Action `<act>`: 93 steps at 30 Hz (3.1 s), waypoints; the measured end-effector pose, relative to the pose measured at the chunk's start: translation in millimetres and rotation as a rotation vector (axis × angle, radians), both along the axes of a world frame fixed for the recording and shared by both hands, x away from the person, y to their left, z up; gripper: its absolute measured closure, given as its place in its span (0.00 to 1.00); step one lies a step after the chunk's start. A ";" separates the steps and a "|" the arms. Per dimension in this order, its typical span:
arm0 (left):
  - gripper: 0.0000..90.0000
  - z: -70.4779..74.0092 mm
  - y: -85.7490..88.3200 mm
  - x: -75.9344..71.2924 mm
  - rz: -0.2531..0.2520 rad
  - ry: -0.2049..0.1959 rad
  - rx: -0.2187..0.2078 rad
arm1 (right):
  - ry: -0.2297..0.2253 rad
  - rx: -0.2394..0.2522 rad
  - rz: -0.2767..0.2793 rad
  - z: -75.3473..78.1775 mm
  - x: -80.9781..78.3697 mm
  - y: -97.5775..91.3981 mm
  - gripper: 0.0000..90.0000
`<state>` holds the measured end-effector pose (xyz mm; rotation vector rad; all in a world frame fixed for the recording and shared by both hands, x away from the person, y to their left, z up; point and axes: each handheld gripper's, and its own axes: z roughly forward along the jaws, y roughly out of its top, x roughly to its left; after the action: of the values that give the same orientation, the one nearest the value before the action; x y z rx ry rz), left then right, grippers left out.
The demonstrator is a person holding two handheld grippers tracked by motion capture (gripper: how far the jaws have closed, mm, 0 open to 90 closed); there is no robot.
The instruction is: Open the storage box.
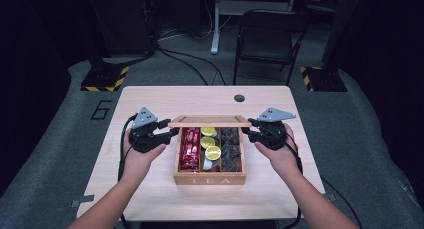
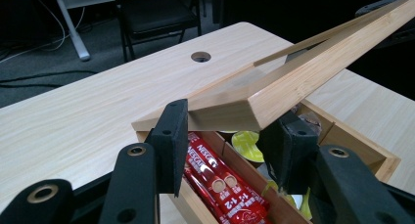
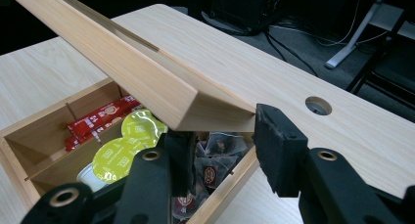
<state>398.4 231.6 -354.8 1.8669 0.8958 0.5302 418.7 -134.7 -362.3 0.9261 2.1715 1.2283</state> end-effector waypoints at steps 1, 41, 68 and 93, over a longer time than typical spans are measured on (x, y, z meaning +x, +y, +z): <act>0.60 0.4 0.1 0.4 0.001 0.002 -0.001 | 0.000 -0.001 0.001 -0.2 0.3 0.1 0.67; 0.53 -15.2 -4.3 29.1 0.045 -0.004 -0.008 | -0.005 0.005 -0.055 6.0 13.5 9.1 0.65; 0.65 -9.4 -6.9 41.1 0.083 -0.013 -0.015 | -0.004 0.037 -0.066 12.2 25.0 9.2 0.65; 0.65 1.0 -5.8 58.7 0.083 0.008 -0.034 | 0.005 0.068 -0.078 21.6 42.2 9.1 0.65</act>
<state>457.1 225.8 -353.8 1.8089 0.9851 0.5552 460.8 -125.6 -340.7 1.0325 2.0887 1.2698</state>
